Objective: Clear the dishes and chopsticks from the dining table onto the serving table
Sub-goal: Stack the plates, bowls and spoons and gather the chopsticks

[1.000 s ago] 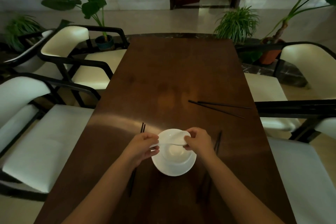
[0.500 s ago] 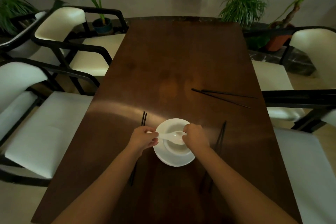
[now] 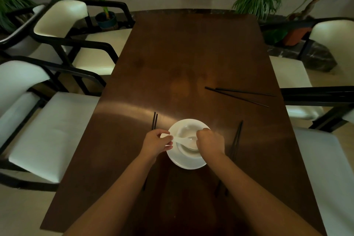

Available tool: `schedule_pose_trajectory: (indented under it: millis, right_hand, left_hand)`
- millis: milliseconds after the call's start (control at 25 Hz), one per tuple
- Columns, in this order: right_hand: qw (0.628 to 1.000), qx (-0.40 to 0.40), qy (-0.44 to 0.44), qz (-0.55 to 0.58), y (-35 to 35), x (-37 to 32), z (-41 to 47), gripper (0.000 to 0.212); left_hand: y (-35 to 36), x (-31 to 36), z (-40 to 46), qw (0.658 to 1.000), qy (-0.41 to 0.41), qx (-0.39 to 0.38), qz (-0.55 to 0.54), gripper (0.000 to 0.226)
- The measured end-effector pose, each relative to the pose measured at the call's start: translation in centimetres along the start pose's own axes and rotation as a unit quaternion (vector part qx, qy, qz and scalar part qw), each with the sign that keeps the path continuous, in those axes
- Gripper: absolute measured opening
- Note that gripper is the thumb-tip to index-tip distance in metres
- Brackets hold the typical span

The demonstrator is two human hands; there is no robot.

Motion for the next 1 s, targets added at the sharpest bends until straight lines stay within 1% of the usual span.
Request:
schedule_pose_trajectory:
  millis: [160, 240, 280, 320, 360, 400, 440, 480, 520, 600, 680, 760, 880, 1000]
  right_hand:
    - [1.0, 0.024, -0.005, 0.003, -0.1, 0.3, -0.5, 0.018]
    - [0.996, 0.066, 0.006, 0.053, -0.8, 0.7, -0.8, 0.02]
    - [0.988, 0.099, 0.043, 0.106, -1.4, 1.7, -1.1, 0.021]
    - [0.97, 0.14, 0.108, 0.167, -1.9, 3.6, -1.7, 0.02]
    - [0.94, 0.177, 0.192, 0.22, -2.0, 6.2, -2.6, 0.018]
    - [0.908, 0.196, 0.271, 0.253, -1.5, 8.9, -3.9, 0.017]
    - [0.887, 0.19, 0.331, 0.26, -0.5, 11.3, -5.1, 0.017]
    - [0.881, 0.16, 0.367, 0.253, 0.7, 13.0, -6.3, 0.021]
    - [0.883, 0.118, 0.386, 0.239, 1.9, 14.2, -7.2, 0.026]
    - [0.894, 0.038, 0.397, 0.205, 3.9, 15.0, -8.4, 0.038]
    - [0.904, -0.015, 0.394, 0.165, 5.0, 14.4, -8.9, 0.044]
    - [0.915, -0.03, 0.383, 0.119, 5.4, 13.5, -8.9, 0.045]
    - [0.924, -0.025, 0.366, 0.103, 5.7, 12.4, -8.5, 0.03]
    - [0.922, -0.035, 0.37, 0.106, 6.0, 12.5, -8.5, 0.02]
  left_hand:
    - [0.3, 0.2, -0.1, 1.0, 0.014, -0.01, 0.015, 0.02]
    - [0.3, 0.3, -0.3, 0.999, 0.016, -0.013, 0.037, 0.021]
    - [-0.1, 0.2, -0.2, 0.998, 0.027, 0.0, 0.055, 0.022]
    - [-0.9, 0.2, -0.2, 0.996, 0.053, 0.025, 0.073, 0.024]
    - [-2.1, 0.2, -0.1, 0.99, 0.089, 0.061, 0.09, 0.026]
    - [-3.4, -0.1, -0.1, 0.981, 0.123, 0.098, 0.116, 0.027]
    - [-4.6, -0.6, 0.1, 0.968, 0.145, 0.13, 0.156, 0.029]
    - [-5.5, -1.5, 0.3, 0.955, 0.148, 0.15, 0.209, 0.032]
    - [-6.0, -2.7, 0.7, 0.942, 0.135, 0.153, 0.267, 0.037]
    - [-5.8, -5.2, 1.2, 0.915, 0.091, 0.119, 0.375, 0.05]
    - [-5.2, -6.6, 1.1, 0.884, 0.075, 0.087, 0.453, 0.053]
    - [-4.9, -6.9, 1.0, 0.87, 0.099, 0.088, 0.476, 0.043]
    - [-4.8, -6.2, 1.1, 0.863, 0.131, 0.084, 0.481, 0.023]
    - [-4.9, -6.1, 1.2, 0.867, 0.128, 0.068, 0.478, 0.02]
Point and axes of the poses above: each hand's wrist, its own z-axis towards the middle knuckle, its own y-axis out of the palm, x = y × z, the point moved 9 cm from there along z, towards the middle knuckle, and after that the axes turned 10 degrees about x, right-handed, at the moved point
